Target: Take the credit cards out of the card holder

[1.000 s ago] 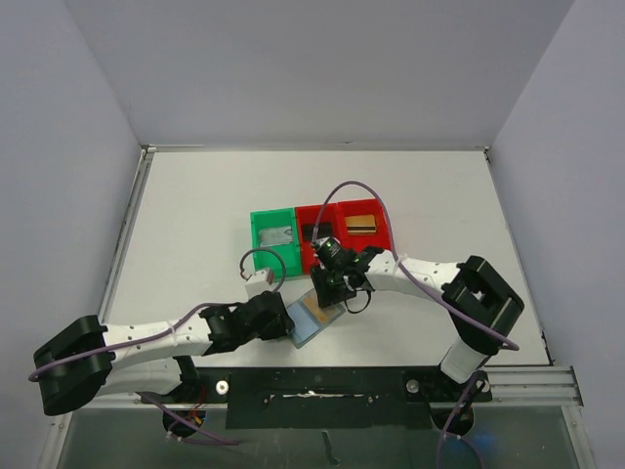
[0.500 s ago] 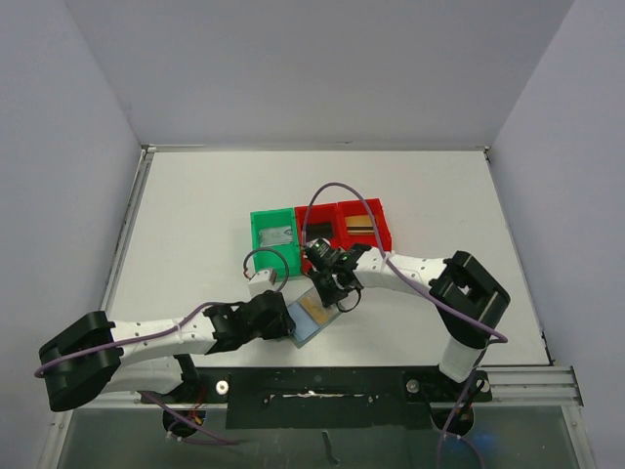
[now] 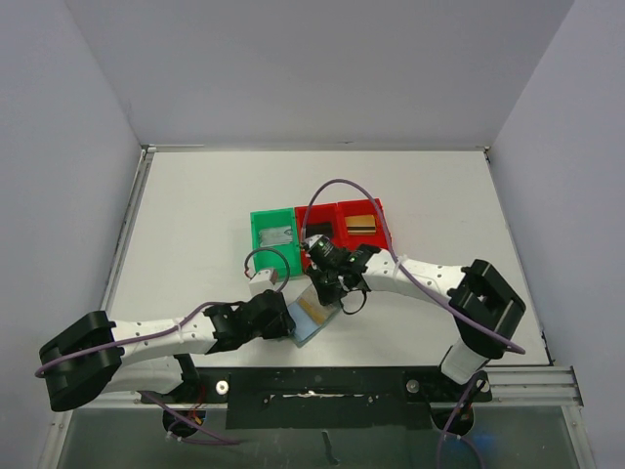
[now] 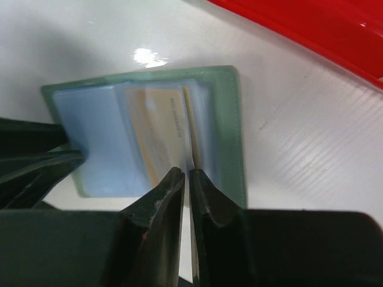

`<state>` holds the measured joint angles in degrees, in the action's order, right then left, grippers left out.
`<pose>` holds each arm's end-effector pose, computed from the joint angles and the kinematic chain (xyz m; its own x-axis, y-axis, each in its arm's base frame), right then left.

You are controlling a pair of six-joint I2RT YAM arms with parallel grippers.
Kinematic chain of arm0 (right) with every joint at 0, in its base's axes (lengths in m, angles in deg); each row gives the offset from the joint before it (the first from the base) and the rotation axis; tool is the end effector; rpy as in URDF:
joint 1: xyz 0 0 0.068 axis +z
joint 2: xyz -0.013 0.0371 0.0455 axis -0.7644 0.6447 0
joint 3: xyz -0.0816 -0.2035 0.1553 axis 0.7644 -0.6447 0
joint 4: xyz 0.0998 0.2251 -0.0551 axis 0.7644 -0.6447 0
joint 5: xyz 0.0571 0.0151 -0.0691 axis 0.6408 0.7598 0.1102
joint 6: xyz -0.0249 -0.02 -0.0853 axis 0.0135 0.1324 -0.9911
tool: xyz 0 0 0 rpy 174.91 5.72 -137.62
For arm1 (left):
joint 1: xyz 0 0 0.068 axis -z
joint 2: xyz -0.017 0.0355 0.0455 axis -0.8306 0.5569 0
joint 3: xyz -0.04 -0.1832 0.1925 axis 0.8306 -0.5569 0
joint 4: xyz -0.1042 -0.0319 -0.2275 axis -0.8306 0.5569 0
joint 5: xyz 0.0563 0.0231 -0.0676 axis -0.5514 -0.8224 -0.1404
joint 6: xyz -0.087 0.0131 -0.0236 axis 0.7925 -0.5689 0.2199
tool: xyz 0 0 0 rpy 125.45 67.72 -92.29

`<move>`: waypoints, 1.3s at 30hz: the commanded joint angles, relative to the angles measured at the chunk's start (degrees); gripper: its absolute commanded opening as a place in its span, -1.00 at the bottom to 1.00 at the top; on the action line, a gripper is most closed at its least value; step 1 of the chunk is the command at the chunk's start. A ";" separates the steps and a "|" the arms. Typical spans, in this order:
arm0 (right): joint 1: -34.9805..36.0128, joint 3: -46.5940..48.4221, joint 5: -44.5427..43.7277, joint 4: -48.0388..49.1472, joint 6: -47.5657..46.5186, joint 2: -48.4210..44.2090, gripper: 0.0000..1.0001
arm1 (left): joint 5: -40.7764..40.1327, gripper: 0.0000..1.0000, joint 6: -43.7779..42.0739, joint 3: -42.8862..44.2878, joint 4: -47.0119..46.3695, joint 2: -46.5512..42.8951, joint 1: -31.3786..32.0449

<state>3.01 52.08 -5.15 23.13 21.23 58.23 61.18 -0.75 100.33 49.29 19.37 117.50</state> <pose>0.2020 0.2647 0.1492 -0.8673 -0.3503 -0.3537 -0.4300 0.8851 0.1781 0.1292 -0.1895 0.1165 -0.8436 -0.2347 -0.4829 0.0231 0.8827 -0.4694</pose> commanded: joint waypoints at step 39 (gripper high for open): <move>2.19 -3.91 17.23 13.07 -2.25 -4.66 -0.33 | -0.57 -0.50 -1.48 1.34 -2.34 -1.75 -0.52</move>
<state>4.99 49.00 10.11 32.88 19.96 54.78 61.36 -1.67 100.33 48.57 19.32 117.20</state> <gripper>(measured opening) 0.332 0.254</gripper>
